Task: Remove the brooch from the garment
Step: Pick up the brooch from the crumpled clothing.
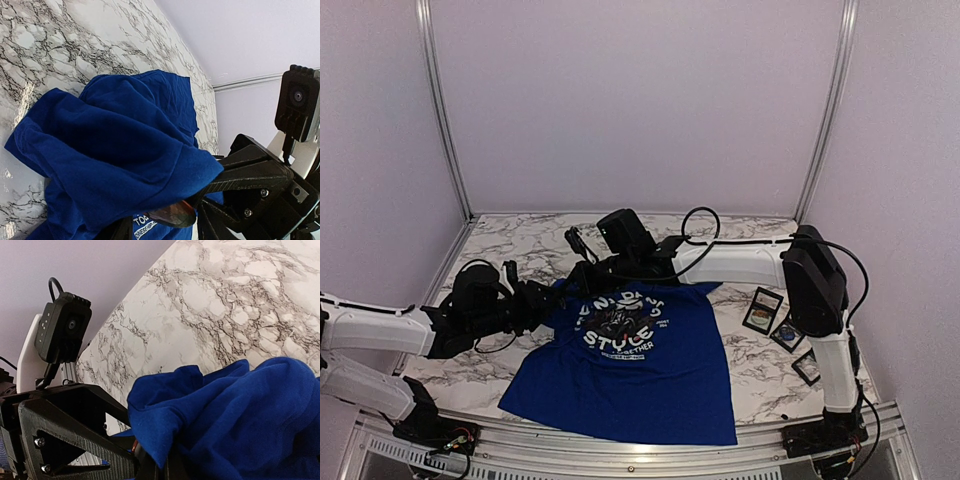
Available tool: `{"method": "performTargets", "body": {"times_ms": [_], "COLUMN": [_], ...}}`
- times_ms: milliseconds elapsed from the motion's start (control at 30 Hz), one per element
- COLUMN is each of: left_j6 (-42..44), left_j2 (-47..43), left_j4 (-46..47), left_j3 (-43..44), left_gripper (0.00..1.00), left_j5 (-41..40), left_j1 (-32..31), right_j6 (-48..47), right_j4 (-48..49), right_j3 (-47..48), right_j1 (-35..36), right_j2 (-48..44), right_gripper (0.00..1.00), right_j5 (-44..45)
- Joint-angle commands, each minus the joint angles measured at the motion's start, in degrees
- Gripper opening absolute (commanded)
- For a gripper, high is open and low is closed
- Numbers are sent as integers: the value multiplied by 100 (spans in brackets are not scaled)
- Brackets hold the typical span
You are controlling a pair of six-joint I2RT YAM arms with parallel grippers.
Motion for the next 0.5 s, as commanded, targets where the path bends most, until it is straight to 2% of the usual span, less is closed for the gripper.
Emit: {"method": "performTargets", "body": {"times_ms": [0, 300, 467], "left_j6": [130, 112, 147], "left_j2": [-39, -120, -155], "left_j4": [-210, -306, -393], "left_j3": [123, 59, 38], "left_gripper": [44, 34, 24], "left_j5": [-55, -33, 28], "left_j1": [41, 69, 95], "right_j6": [64, 88, 71], "right_j4": [217, 318, 335], "right_j3": [-28, -132, -119], "right_j1": [45, 63, 83], "right_j2": [-223, -264, -236], "right_gripper": [0, 0, 0], "right_j5": [-167, -295, -433]}}
